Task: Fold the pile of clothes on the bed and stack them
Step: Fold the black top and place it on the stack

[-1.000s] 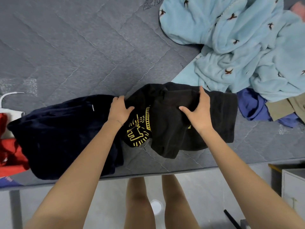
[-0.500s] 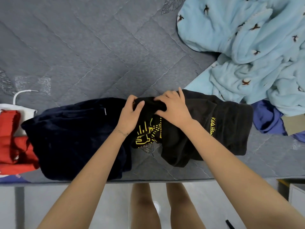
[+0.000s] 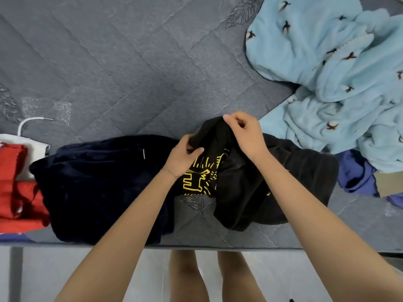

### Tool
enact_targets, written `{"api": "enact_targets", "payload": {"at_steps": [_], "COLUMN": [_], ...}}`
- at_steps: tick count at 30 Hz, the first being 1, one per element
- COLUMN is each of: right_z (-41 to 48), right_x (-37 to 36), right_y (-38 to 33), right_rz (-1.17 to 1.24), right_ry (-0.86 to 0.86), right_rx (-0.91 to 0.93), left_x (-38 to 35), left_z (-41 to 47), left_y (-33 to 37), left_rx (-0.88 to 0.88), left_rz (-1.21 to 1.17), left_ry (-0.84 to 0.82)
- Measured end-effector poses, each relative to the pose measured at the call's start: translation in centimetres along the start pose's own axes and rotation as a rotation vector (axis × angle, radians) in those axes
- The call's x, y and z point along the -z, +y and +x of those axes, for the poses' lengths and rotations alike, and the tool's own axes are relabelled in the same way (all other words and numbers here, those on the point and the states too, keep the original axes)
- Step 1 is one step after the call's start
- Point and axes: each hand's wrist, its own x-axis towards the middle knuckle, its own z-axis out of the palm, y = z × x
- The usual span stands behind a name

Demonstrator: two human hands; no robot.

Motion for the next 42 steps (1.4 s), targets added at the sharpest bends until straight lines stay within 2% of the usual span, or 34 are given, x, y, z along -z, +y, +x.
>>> {"api": "enact_targets", "payload": {"at_steps": [3,6,7,11,14,18,21,23,25,28,30,31,34,38,42], "right_z": [0.5,1.1,1.2,1.3,1.0,1.1,1.4,1.8,2.5,3.7,4.4,4.6,5.0,4.9,4.1], "right_x": [-0.2,-0.2,-0.3,-0.5,-1.0,-2.7,-3.7,-4.1,-4.3,-3.8,-3.3,-3.0,-2.5,-2.1,-2.0], "right_y": [0.2,0.8,0.8,0.9,0.2,-0.7,-1.4,-1.8,-2.1,-2.2,-2.1,-2.0,-1.4,-0.9,-1.3], "right_rz": [-0.016,-0.045,-0.051,-0.133,-0.139,-0.134,-0.106,-0.08,-0.07,-0.055,-0.054,-0.066,-0.137,-0.176,-0.172], "right_ry": [0.009,-0.007,-0.014,-0.076,-0.18,-0.219,-0.171,-0.115,-0.067,-0.012,-0.001,-0.003,0.002,0.053,0.056], "right_rx": [-0.009,-0.019,-0.014,0.101,0.135,0.209,0.236,0.215,0.193,0.168,0.156,0.151,0.124,0.072,0.059], "left_x": [-0.1,0.8,1.3,2.8,3.4,3.9,4.0,4.1,4.2,4.8,5.1,5.2,5.3,5.2,4.6], "left_z": [0.9,1.1,1.1,1.5,2.0,2.2,2.0,2.1,2.4,2.6,2.3,2.1,1.0,-0.6,-2.5], "left_y": [0.4,1.5,2.0,2.9,3.6,4.1,4.0,3.8,3.3,1.6,0.2,-0.3,-0.5,-0.3,-0.1], "left_rx": [-0.052,-0.093,-0.114,-0.234,-0.305,-0.4,-0.404,-0.366,-0.254,-0.014,0.033,0.033,-0.011,-0.155,-0.156], "left_rz": [-0.081,-0.35,-0.373,-0.212,-0.097,0.027,0.055,0.023,0.003,0.099,0.178,0.175,0.052,0.055,0.013], "left_ry": [0.167,0.271,0.298,0.414,0.434,0.391,0.383,0.387,0.336,0.04,-0.176,-0.216,-0.193,-0.135,-0.124]}}
